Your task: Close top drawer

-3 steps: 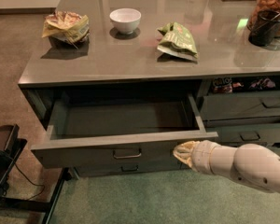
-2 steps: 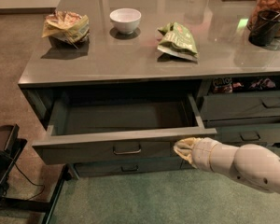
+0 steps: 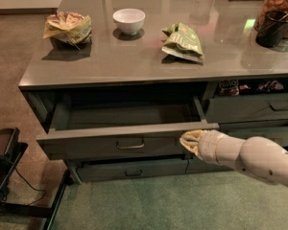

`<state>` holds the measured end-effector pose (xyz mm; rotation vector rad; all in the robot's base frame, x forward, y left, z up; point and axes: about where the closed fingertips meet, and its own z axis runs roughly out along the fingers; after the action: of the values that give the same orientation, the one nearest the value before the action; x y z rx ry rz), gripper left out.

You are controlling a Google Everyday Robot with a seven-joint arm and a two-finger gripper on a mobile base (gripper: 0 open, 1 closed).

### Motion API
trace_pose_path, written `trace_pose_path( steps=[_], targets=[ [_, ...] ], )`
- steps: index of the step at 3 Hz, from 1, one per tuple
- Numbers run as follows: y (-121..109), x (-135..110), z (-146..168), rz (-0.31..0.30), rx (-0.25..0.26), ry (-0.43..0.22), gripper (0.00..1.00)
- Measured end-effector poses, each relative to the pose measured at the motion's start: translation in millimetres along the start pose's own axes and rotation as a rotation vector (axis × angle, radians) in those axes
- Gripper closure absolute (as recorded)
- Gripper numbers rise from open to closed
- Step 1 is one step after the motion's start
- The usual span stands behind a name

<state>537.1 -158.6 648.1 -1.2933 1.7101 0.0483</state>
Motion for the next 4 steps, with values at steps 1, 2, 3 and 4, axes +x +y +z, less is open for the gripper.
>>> trace_pose_path(
  steps=[1, 2, 3, 4],
  targets=[
    [-20.4, -2.2, 17.4, -0.02, -0.027, 0.006, 1.0],
    [-38.0, -5.7, 40.2, -0.041, -0.073, 0.019, 1.0],
    [-53.0, -8.6, 59.9, -0.057, -0.11, 0.034, 1.0],
    [-66.7, -12.7, 75.5, -0.072, -0.135, 0.045, 1.0]
  ],
)
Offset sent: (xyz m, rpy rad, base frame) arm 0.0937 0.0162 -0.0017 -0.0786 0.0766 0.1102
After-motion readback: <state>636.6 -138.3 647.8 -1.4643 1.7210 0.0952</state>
